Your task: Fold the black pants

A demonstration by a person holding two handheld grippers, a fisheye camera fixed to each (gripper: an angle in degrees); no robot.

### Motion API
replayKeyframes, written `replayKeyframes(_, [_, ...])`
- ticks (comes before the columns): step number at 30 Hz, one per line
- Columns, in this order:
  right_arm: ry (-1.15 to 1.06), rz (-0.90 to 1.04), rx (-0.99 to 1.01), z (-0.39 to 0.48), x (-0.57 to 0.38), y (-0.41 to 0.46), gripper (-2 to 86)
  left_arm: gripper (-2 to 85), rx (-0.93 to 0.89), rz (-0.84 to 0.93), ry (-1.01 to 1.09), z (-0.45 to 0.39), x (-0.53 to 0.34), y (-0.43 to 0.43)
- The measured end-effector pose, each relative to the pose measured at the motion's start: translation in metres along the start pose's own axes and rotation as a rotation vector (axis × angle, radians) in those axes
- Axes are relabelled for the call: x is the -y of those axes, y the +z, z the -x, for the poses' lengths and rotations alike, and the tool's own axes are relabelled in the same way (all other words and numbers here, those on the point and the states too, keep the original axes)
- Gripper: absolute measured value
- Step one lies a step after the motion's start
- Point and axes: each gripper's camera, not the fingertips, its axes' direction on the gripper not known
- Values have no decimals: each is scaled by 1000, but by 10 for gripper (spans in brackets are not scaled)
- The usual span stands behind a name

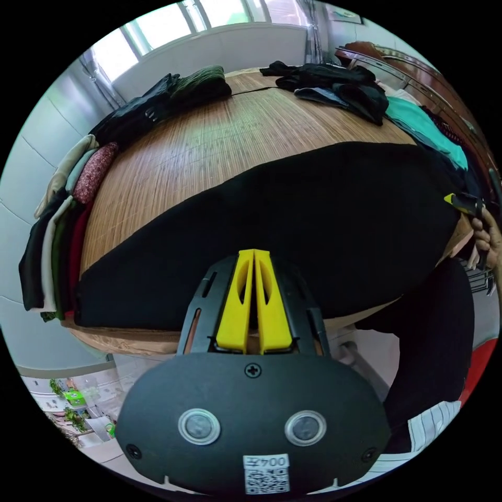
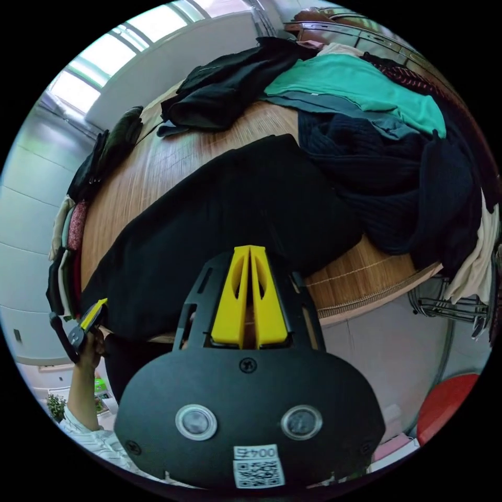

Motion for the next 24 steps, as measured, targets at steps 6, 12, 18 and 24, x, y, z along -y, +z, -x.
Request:
replayKeyframes(6, [-29, -27, -69, 4, -5, 5, -7, 0, -1, -8, 3, -17, 20, -19])
replayKeyframes(12, [-137, -203, -103, 5, -32, 12, -7, 0, -22, -24, -7, -30, 43, -46])
replayKeyframes(18, [-132, -232, -64, -1, -36, 13, -7, 1, -23, -50, -14, -47, 68, -79])
replayKeyframes(24, [-151, -281, -105, 17, -36, 3, -7, 1, -56, -61, -42, -55, 102, -120])
